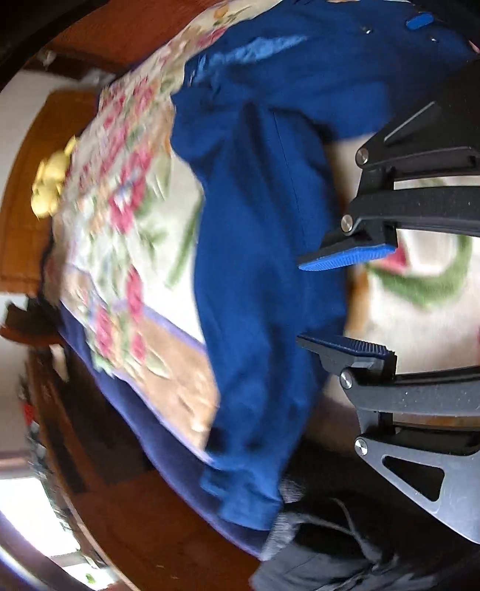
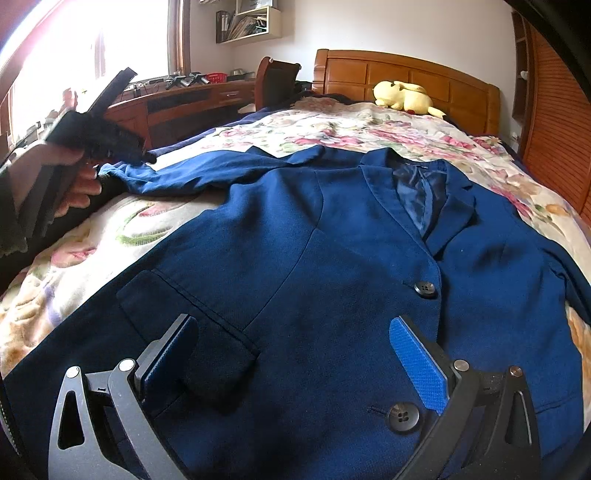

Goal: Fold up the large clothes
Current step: 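Close the left gripper on the navy blazer sleeve, then fold the held sleeve across the blazer front and open the left gripper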

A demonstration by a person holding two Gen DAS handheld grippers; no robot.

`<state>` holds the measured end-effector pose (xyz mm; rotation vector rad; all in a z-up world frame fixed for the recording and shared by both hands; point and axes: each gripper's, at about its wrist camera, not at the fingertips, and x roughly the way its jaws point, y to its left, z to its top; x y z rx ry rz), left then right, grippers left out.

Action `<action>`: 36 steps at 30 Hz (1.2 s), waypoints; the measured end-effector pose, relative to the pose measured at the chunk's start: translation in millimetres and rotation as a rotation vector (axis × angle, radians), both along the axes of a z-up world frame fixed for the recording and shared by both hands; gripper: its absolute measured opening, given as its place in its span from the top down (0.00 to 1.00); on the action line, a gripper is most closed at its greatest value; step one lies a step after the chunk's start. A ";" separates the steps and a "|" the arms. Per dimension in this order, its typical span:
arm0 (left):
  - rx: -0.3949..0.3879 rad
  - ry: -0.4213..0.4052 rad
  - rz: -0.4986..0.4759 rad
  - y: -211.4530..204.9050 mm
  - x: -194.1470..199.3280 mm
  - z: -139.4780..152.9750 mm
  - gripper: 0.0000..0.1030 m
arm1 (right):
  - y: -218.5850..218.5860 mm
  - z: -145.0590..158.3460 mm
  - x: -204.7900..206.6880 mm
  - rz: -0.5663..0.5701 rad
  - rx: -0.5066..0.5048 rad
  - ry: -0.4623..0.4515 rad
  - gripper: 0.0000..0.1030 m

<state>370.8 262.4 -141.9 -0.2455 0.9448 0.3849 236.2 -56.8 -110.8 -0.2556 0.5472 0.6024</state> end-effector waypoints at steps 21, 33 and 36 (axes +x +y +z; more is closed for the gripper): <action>-0.108 -0.003 0.190 62.4 -9.8 -52.6 0.25 | 1.9 -0.9 0.3 0.009 -0.016 0.006 0.00; 0.045 -0.102 0.033 14.8 15.9 -5.2 0.97 | 2.3 -0.5 -0.2 0.007 -0.019 0.005 0.00; 0.078 -0.164 -0.087 -30.7 22.3 35.6 0.97 | 1.1 0.0 0.6 0.004 -0.015 0.007 0.00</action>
